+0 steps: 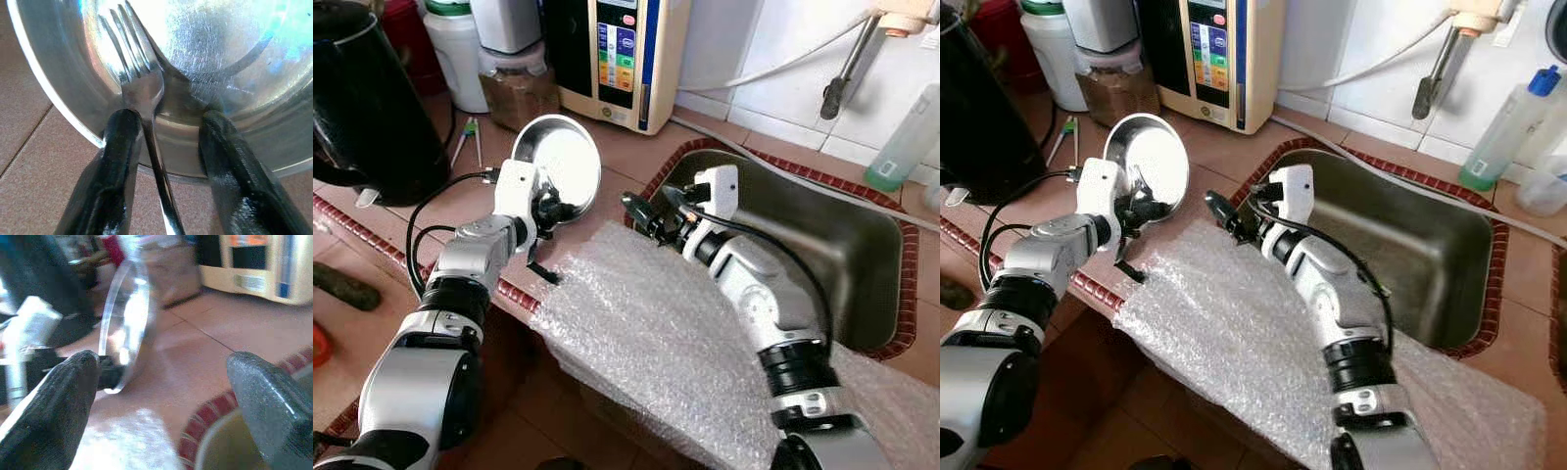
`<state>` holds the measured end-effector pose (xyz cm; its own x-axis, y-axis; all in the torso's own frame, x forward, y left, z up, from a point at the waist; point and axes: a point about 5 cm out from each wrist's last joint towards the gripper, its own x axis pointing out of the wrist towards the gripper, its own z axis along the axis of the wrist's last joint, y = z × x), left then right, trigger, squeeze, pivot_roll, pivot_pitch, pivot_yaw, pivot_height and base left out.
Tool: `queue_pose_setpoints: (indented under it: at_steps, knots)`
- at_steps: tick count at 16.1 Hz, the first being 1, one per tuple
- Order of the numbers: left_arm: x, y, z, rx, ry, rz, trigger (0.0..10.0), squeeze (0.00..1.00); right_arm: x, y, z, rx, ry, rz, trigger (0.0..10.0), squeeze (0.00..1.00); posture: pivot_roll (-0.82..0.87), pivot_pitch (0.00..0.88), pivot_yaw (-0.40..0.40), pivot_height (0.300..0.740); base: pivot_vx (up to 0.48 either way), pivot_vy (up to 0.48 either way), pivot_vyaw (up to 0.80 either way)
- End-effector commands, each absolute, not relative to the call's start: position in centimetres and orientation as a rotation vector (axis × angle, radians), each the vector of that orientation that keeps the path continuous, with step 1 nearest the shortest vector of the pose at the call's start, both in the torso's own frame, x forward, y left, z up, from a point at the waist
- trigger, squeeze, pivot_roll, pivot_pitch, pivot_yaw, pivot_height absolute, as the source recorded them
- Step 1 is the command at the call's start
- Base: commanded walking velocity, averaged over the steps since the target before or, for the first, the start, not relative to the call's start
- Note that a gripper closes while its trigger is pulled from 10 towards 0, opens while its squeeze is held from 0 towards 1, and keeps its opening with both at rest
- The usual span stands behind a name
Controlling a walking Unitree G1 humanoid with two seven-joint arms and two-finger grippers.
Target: Kitchen organization
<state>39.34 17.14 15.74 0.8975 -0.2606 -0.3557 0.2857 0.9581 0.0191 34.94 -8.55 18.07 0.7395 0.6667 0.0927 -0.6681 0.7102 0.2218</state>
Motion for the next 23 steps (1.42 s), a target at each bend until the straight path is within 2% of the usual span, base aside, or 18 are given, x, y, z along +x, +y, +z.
queue_pose_setpoints:
  at_steps: [1,4,9,17,21,23]
  knots:
    - [39.1,17.6,15.5,0.095,0.378,-0.282,0.0,0.0,34.2,-8.3,18.3,0.244,0.0,0.82,10.0,0.0,0.04,0.055,0.022,0.74,0.0,0.0,0.0]
    - [39.2,17.9,16.3,0.102,0.352,-0.282,0.0,0.0,33.4,-8.4,17.9,0.166,0.042,0.905,10.0,0.0,0.05,0.055,0.021,0.74,0.0,0.0,0.0]
    - [39.5,17.6,17.9,0.086,0.295,-0.275,0.0,0.0,33.0,-8.8,16.4,0.091,0.137,0.906,10.0,0.0,0.04,0.052,0.021,0.74,0.0,0.0,0.0]
    - [39.4,17.5,18.8,0.048,0.257,-0.274,0.0,0.0,32.5,-8.5,15.6,0.082,0.19,0.952,10.0,0.0,0.05,0.05,0.021,0.74,0.0,0.0,0.0]
    - [39.9,16.8,22.1,-0.023,0.074,-0.251,0.0,0.0,33.1,-8.8,16.2,0.058,0.144,0.909,10.0,0.0,0.05,0.05,0.017,0.74,0.0,0.0,0.0]
    - [39.5,14.7,24.5,-0.08,-0.068,-0.353,0.0,0.0,33.9,-8.7,18.3,0.125,-0.002,0.85,10.0,0.0,0.05,0.051,0.012,0.74,0.0,0.0,0.0]
